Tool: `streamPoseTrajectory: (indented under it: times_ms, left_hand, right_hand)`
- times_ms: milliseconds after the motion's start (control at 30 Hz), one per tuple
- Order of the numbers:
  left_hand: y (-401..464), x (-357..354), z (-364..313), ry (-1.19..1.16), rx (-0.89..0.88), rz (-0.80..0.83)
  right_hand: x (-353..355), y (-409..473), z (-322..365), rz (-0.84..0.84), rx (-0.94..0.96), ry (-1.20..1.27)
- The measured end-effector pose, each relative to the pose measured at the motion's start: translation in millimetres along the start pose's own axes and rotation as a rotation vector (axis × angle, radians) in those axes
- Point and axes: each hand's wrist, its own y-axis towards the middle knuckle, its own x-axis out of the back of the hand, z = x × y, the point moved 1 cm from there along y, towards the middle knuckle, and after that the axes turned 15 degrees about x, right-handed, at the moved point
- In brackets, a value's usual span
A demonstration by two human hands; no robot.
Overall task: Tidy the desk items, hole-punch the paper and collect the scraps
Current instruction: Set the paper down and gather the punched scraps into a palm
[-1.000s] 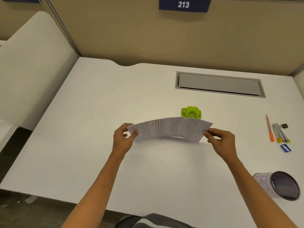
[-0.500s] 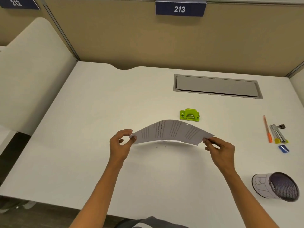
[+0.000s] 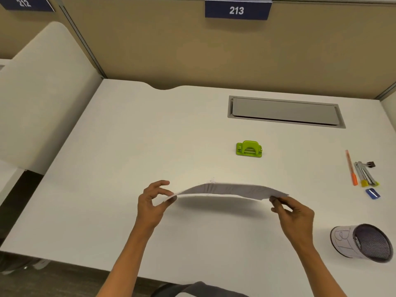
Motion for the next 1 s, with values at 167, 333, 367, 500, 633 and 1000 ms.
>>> streamPoseTrajectory:
  times_ms: [167,333,367,500,633,1000]
  left_hand:
    - [-2,9,25,-0.059,0.105,0.021]
    - [-5,-1,18,0.034,0.096,0.095]
    - [-5,-2,16,0.047,0.080,0.104]
    - [-1,7,11,0.009,0.069,0.025]
    - [-1,11,4,0.033,0.059,0.027]
    - [-14,26,9,-0.186,0.339,-0.038]
  right_hand:
    - [3,-13,0,0.083,0.062,-0.056]
    - [-14,-15,4,0.109,0.171,-0.137]
    - [-16,-15,4,0.117,0.208,-0.151]
    - [-7,-7,-1,-0.004,0.091,-0.095]
    - [-5,5,7,0.045,0.171,-0.138]
    - [-40,78,45,0.350,0.135,-0.150]
